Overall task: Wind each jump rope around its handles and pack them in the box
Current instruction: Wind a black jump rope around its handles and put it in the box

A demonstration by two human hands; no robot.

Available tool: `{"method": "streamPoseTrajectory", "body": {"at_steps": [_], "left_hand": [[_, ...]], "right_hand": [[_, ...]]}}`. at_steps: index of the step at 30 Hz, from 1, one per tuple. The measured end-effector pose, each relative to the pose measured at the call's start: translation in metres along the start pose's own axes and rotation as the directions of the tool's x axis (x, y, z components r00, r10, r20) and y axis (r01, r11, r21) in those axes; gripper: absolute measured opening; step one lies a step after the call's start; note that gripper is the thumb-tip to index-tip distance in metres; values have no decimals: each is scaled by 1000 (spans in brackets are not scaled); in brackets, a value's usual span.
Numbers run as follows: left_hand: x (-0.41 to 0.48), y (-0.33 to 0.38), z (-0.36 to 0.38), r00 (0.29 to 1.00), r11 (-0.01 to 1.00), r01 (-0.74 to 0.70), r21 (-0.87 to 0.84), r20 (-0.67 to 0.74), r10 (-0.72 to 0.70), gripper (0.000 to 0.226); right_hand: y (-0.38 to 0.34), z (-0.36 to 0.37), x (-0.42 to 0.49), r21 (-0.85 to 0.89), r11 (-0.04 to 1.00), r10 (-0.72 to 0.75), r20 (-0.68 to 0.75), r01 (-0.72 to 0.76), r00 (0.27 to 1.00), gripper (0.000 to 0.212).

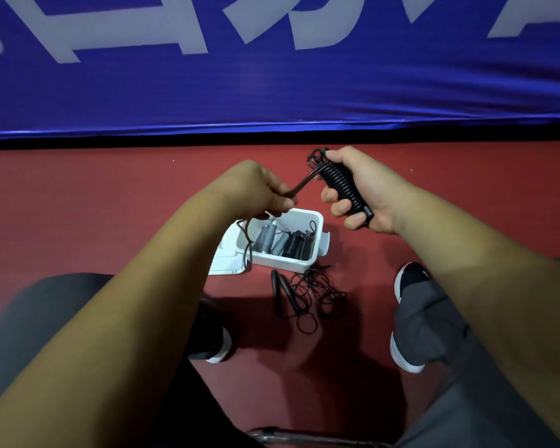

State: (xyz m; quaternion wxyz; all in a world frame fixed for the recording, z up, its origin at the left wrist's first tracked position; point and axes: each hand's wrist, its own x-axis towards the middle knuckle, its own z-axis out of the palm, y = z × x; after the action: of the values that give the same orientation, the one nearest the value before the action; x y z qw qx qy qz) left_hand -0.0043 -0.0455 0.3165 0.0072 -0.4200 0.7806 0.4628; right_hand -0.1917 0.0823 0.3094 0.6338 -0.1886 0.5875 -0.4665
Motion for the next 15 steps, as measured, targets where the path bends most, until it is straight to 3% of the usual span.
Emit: {"method": "streamPoseTrajectory", "body": {"at_steps": [3,8,15], "left_hand": [[-1,-1,9,997,998,58,9,52,-58,8],[-5,1,24,987,988,123,-91,116,-112,26],[-5,2,31,995,1000,16,-1,97,-15,26]], "right_hand": [[2,5,-1,-63,998,15,44,-12,999,41],[-4,4,-8,-96,994,58,135,-45,989,44],[3,5,-19,-226,957,257,376,-181,890,45]]}}
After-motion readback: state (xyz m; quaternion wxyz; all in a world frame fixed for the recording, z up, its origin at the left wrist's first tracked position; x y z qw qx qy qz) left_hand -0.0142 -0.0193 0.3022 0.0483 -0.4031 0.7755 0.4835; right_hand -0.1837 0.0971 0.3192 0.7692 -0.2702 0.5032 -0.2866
